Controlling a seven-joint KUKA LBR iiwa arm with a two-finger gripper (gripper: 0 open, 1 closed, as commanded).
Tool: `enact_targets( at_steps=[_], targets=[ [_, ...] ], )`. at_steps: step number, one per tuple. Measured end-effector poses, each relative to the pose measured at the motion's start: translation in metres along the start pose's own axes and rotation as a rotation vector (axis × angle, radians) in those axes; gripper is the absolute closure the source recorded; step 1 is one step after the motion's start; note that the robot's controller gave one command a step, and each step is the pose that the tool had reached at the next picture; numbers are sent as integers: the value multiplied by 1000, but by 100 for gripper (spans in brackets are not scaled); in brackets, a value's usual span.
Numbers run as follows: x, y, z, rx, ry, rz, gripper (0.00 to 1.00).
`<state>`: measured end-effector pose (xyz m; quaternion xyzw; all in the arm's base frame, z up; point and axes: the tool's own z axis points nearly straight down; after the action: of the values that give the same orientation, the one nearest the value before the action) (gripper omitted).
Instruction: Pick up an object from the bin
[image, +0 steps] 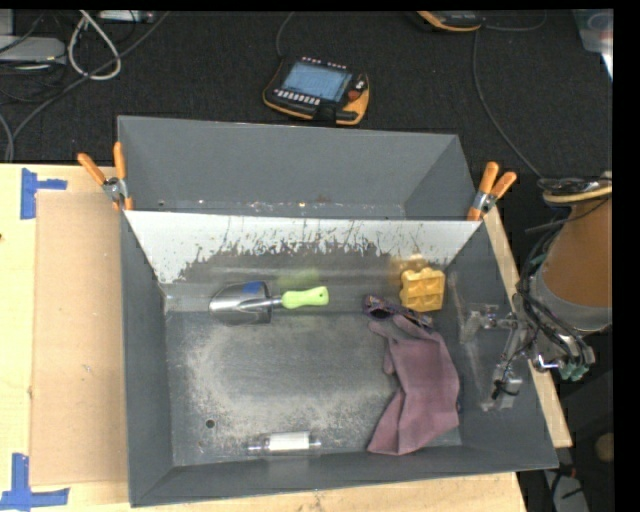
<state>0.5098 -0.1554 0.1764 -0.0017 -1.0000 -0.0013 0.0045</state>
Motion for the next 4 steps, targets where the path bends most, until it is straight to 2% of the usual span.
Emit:
enact_targets(
  at_steps=[1, 2, 3, 4],
  targets=[
    [-2, 1, -4, 2, -8, -6, 0],
    [7, 49, 105, -1, -2, -616, 0],
    [5, 40, 17, 5, -11, -457, 0],
    [11, 51, 104, -10, 11, -622, 0]
  ],
)
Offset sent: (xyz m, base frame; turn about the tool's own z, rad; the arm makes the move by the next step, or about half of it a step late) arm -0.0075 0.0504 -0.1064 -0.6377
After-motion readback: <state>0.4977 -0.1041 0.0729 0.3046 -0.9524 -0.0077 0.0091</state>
